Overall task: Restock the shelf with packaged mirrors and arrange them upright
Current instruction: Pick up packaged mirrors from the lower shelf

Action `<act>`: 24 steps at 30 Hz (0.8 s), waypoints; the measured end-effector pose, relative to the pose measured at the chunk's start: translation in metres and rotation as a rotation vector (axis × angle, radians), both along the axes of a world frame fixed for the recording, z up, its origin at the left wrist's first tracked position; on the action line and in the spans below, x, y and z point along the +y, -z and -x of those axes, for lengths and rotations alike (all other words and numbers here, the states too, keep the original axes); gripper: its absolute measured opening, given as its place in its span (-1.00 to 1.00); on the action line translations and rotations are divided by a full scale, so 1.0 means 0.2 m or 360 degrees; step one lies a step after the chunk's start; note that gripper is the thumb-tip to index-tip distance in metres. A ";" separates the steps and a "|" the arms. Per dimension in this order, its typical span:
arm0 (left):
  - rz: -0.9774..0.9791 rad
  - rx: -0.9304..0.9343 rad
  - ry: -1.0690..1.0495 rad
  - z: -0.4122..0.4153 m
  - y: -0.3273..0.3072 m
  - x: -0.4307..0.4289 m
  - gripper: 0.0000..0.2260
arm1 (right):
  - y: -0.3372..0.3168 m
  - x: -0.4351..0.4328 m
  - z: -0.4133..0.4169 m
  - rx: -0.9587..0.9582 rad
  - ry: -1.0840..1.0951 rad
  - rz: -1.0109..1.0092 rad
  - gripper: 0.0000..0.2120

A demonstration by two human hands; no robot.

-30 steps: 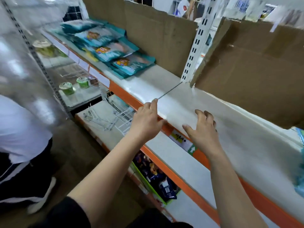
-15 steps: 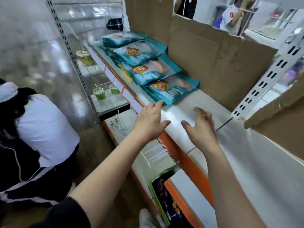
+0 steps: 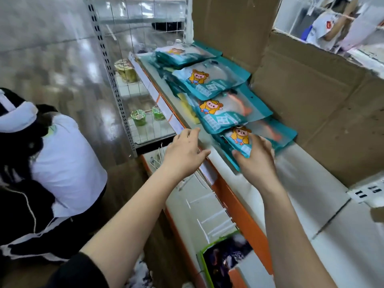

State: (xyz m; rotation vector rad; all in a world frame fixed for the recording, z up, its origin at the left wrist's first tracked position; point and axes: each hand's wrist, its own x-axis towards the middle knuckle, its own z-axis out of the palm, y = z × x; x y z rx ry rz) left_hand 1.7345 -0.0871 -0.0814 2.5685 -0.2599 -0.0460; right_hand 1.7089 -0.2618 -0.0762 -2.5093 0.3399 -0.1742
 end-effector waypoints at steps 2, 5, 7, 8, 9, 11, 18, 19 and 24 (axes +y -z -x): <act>0.0014 0.0007 0.0007 -0.10 0.00 0.07 -0.42 | -0.01 0.07 -0.10 -0.0026 -0.0002 0.0011 -0.51; 0.0050 0.0046 0.0055 -0.24 0.04 0.21 -0.43 | 0.02 0.20 -0.22 -0.0013 0.0047 0.0036 -0.51; 0.0035 0.0056 0.0107 -0.34 0.05 0.32 -0.43 | 0.04 0.29 -0.27 0.0028 0.0120 0.0035 -0.46; 0.0037 0.0047 0.0130 -0.40 0.04 0.37 -0.44 | 0.03 0.33 -0.31 0.0031 0.0165 0.0028 -0.44; 0.0051 0.0018 0.0146 -0.46 0.02 0.42 -0.44 | 0.01 0.37 -0.35 0.0027 0.0210 0.0007 -0.44; 0.0087 -0.0060 0.0169 -0.60 -0.04 0.51 -0.46 | -0.05 0.45 -0.47 -0.0037 0.0253 -0.0031 -0.42; 0.0067 -0.0053 0.0273 -0.85 -0.01 0.73 -0.48 | -0.06 0.68 -0.66 -0.0021 0.0369 -0.0052 -0.44; 0.0083 -0.0062 0.0287 -0.89 -0.02 0.75 -0.50 | -0.07 0.69 -0.70 -0.0028 0.0374 -0.0059 -0.44; 0.0134 -0.0077 0.0293 -1.11 0.00 0.79 -0.57 | -0.08 0.71 -0.91 -0.0012 0.0440 -0.0052 -0.43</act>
